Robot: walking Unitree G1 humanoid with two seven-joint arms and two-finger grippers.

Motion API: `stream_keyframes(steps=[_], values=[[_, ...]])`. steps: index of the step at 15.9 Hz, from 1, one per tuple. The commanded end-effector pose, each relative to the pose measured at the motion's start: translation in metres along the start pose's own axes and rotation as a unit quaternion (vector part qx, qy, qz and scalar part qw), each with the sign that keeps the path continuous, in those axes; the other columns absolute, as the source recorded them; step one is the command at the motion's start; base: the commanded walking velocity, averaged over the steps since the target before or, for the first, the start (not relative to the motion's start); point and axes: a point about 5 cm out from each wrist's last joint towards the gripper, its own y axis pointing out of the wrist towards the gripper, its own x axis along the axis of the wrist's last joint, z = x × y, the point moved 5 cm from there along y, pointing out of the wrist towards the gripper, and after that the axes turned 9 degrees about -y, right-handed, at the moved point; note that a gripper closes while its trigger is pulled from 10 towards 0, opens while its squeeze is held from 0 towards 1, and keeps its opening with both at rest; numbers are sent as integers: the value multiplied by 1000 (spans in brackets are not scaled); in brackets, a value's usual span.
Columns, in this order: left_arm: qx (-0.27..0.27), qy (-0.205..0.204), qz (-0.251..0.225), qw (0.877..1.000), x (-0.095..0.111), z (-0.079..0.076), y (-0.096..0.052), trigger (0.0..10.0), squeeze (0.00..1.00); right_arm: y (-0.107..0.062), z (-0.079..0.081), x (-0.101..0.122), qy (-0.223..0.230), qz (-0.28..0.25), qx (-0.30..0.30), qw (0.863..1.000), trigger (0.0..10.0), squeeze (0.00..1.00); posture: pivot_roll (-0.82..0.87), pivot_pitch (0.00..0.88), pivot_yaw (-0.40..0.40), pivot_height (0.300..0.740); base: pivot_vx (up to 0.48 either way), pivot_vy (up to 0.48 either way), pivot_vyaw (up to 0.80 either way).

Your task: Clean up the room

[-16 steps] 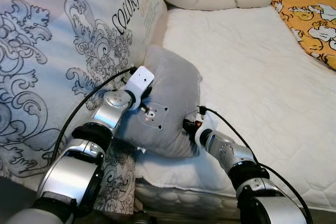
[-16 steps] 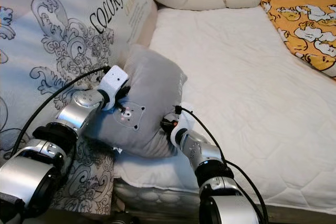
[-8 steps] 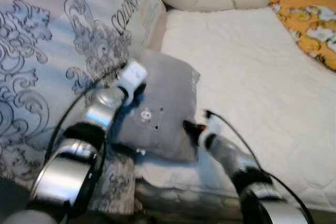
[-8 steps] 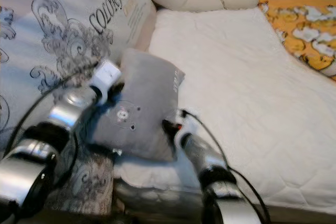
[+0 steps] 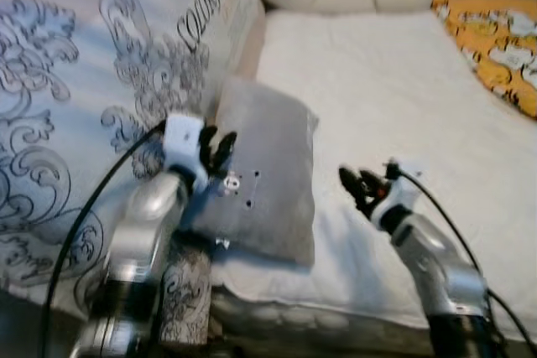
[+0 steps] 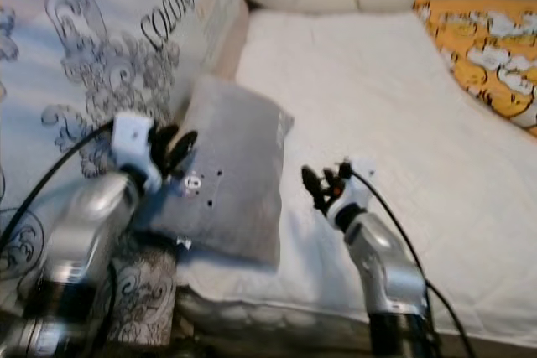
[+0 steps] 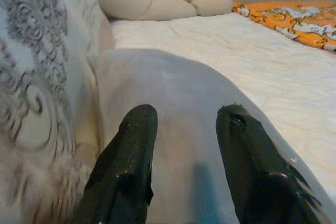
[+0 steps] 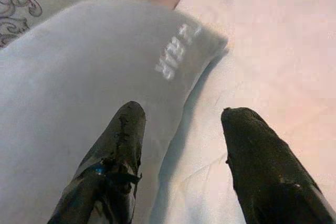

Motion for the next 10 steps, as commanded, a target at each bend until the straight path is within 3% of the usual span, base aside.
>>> stream_keyframes(steps=[1, 5, 8, 9, 10], values=[[7, -3, -2, 1000, 2, -8, -12, 10000, 0, -9, 2, 8, -26, -7, -17, 1000, 10000, 0, 57, 0, -11, 740, 0, -480, 0], [68, -7, -7, 998, 1, -3, -44, 10000, 0, -26, 2, 10, -48, -10, -62, 997, 10000, 0, 42, 0, -5, 740, 0, -480, 0], [97, -24, 8, 995, -8, 5, -55, 10000, 0, -29, 6, 5, -60, 2, -62, 996, 10000, 0, 43, 0, -3, 740, 0, -480, 0], [110, -42, 7, 993, -9, 9, -56, 10000, 153, -28, 7, 4, -56, 3, -60, 997, 10000, 933, 44, 0, -3, 740, 0, -480, 0], [115, -48, 4, 992, -8, 11, -57, 10000, 333, -28, 8, 5, -52, 2, -57, 997, 10000, 1000, 42, 0, -2, 740, 0, -480, 0]])
